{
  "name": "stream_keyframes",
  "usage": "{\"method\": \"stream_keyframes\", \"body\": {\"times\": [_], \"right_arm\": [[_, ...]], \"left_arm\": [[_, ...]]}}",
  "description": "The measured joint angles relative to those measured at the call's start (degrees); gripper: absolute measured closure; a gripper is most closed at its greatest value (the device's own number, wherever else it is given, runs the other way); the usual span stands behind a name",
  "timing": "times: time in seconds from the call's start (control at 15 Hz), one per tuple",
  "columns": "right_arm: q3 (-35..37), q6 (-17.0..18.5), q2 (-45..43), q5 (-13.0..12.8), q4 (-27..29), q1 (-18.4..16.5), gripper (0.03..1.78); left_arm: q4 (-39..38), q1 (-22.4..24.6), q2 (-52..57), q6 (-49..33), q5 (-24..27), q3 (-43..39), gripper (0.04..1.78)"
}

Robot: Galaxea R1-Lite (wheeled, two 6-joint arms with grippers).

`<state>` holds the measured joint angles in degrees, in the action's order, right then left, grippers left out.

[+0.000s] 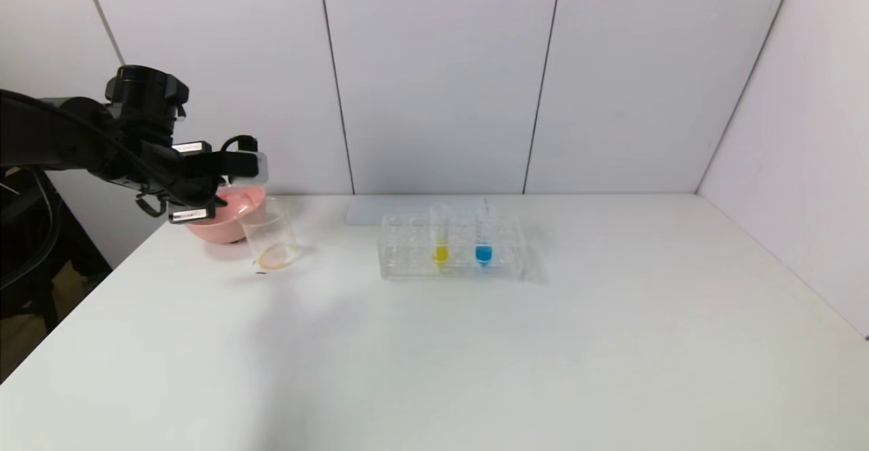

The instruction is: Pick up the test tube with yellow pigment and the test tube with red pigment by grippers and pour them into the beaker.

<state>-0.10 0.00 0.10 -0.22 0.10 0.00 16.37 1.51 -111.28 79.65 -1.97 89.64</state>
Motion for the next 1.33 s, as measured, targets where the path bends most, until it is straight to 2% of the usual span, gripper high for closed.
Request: {"method": "stream_keyframes", "body": {"times": [0.33, 1.0, 1.33], "right_arm": [[0.0, 0.0, 0.0, 0.0, 0.0, 0.0, 0.11], [0.0, 0.0, 0.0, 0.0, 0.0, 0.0, 0.11], [0.0, 0.0, 0.0, 0.0, 0.0, 0.0, 0.11]], "left_arm": [[0.0, -0.3, 0.0, 0.7, -0.4, 0.0, 1.38], [0.0, -1.8, 0.3, 2.6, -5.5, 0.1, 1.38], [-2.5, -3.1, 0.5, 9.2, -13.4, 0.6, 1.38]]}}
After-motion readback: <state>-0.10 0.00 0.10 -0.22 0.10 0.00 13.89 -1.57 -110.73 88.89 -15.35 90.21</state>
